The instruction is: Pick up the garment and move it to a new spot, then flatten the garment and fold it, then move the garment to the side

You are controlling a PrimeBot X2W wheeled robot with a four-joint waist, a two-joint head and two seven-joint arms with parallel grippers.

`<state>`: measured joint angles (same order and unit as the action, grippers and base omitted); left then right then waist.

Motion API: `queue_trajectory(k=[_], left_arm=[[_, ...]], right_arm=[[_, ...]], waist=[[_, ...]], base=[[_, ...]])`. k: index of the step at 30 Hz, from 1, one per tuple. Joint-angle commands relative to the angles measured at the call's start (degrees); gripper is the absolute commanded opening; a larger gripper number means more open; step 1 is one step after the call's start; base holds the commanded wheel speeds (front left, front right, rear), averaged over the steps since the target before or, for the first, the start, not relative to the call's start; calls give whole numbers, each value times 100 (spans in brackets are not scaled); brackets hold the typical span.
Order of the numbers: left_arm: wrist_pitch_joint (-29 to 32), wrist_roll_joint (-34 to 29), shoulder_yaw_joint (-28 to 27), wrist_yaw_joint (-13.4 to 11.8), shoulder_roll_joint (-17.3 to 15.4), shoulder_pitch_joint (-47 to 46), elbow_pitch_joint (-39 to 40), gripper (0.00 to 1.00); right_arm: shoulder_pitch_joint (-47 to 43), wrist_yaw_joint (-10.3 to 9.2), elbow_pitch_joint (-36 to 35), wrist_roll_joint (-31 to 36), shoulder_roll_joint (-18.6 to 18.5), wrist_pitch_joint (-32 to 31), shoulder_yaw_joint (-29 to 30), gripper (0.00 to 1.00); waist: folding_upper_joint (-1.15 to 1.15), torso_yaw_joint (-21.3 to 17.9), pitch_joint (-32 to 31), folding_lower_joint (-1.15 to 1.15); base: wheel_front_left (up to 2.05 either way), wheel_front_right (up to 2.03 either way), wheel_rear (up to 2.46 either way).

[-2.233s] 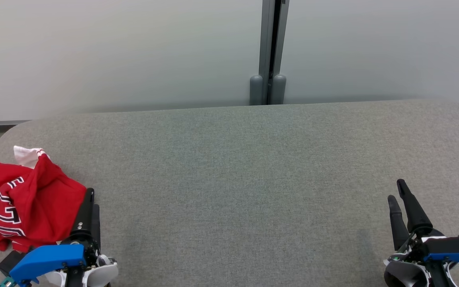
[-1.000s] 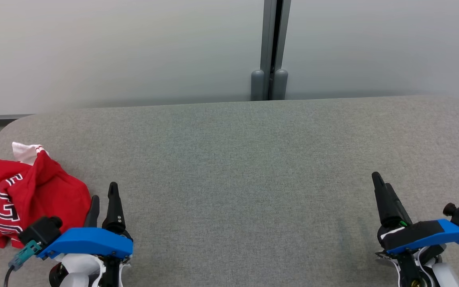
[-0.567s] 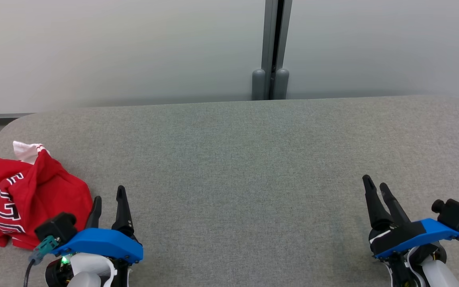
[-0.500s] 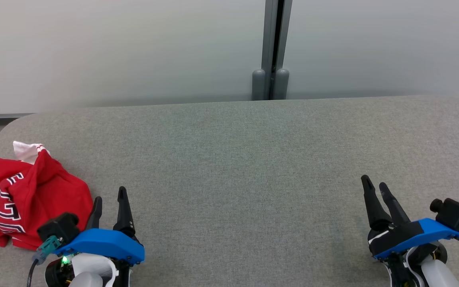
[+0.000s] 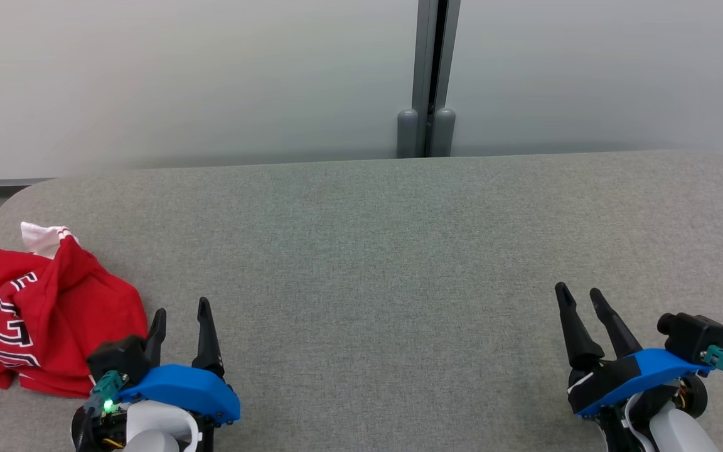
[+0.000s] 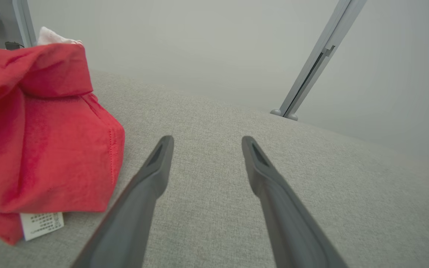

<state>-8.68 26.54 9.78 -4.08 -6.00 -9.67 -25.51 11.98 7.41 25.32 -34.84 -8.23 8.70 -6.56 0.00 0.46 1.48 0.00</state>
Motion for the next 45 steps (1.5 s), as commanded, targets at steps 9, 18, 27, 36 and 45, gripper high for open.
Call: queue_trajectory(k=[9, 18, 27, 36, 45], left_arm=[[-164, -479, 84, -134, -27, -126, 6, 100], [-277, -872, 71, -172, 14, -90, 9, 100], [-388, -1324, 64, -253, 40, -30, -51, 100], [-488, -1701, 3, -318, 101, 52, -95, 100], [-579, -2096, -40, -312, 147, 92, -133, 100]], right_arm=[[127, 11, 57, 600, -5, 163, 21, 100], [104, 12, 137, 1055, 15, 281, 76, 100], [135, 8, 254, 1591, 35, 385, 92, 100], [117, 9, 373, 2004, 94, 486, 186, 100], [75, 9, 495, 2428, 176, 582, 434, 100]], waist=[[0, 12, 19, 0], [0, 12, 45, 0], [0, 12, 68, 0], [0, 20, 61, 0], [0, 20, 71, 0]], base=[[0, 0, 0], [0, 0, 0], [0, 0, 0], [0, 0, 0], [0, 0, 0]])
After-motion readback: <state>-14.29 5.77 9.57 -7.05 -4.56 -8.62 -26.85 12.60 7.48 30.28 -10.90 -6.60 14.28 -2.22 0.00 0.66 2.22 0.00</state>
